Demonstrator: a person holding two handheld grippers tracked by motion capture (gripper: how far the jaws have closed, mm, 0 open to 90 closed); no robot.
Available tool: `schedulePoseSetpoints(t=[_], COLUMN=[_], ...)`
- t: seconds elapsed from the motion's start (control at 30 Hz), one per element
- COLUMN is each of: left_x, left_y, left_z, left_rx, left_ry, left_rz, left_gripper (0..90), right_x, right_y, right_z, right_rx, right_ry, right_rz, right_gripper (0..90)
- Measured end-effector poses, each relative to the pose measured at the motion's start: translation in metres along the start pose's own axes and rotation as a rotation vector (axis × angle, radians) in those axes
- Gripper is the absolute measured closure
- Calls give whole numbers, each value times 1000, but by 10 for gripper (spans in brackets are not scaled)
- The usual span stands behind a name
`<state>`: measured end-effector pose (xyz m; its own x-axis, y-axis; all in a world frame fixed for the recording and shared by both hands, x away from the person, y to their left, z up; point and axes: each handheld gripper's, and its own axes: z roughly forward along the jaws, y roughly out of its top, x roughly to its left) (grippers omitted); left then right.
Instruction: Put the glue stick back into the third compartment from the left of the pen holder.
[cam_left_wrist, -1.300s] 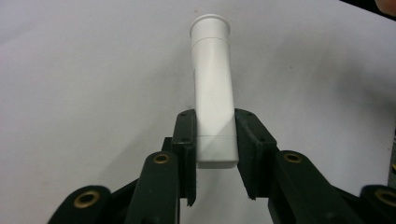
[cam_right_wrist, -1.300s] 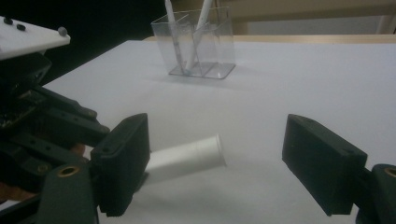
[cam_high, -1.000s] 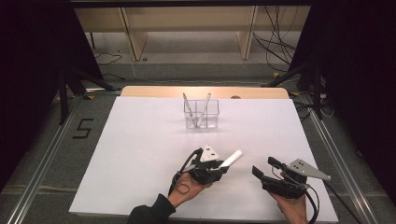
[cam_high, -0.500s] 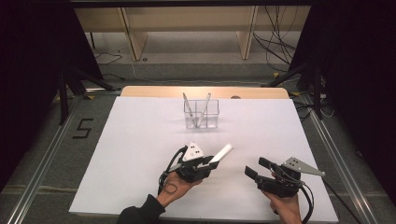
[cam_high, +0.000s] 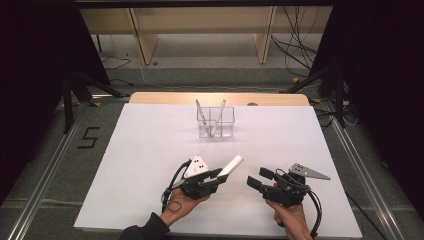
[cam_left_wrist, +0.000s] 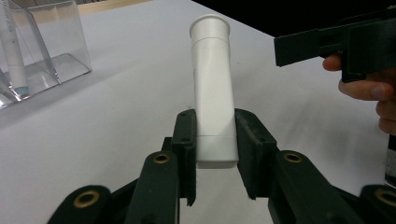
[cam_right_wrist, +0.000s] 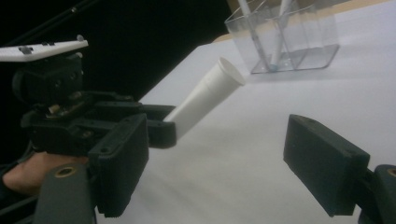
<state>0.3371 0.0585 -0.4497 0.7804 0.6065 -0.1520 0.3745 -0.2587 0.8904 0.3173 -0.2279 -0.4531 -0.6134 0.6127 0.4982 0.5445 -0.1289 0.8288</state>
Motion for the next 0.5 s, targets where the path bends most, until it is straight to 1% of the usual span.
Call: schedulePoseSetpoints(t=[0.2, 0.37, 0.5], left_x=[1, 2, 1], left_y=[-3, -5, -6], left_z=[-5, -6, -7], left_rx=[-17, -17, -23], left_ry=[0, -1, -2], left_rz=[-10, -12, -15], left_gripper=[705, 705, 705], right_x=[6, 6, 5], right_y=[2, 0, 0], right_z=[16, 27, 34], right_rx=[22, 41, 43], right_ry=[30, 55, 89], right_rz=[8, 40, 96], right_gripper=[235, 242, 249])
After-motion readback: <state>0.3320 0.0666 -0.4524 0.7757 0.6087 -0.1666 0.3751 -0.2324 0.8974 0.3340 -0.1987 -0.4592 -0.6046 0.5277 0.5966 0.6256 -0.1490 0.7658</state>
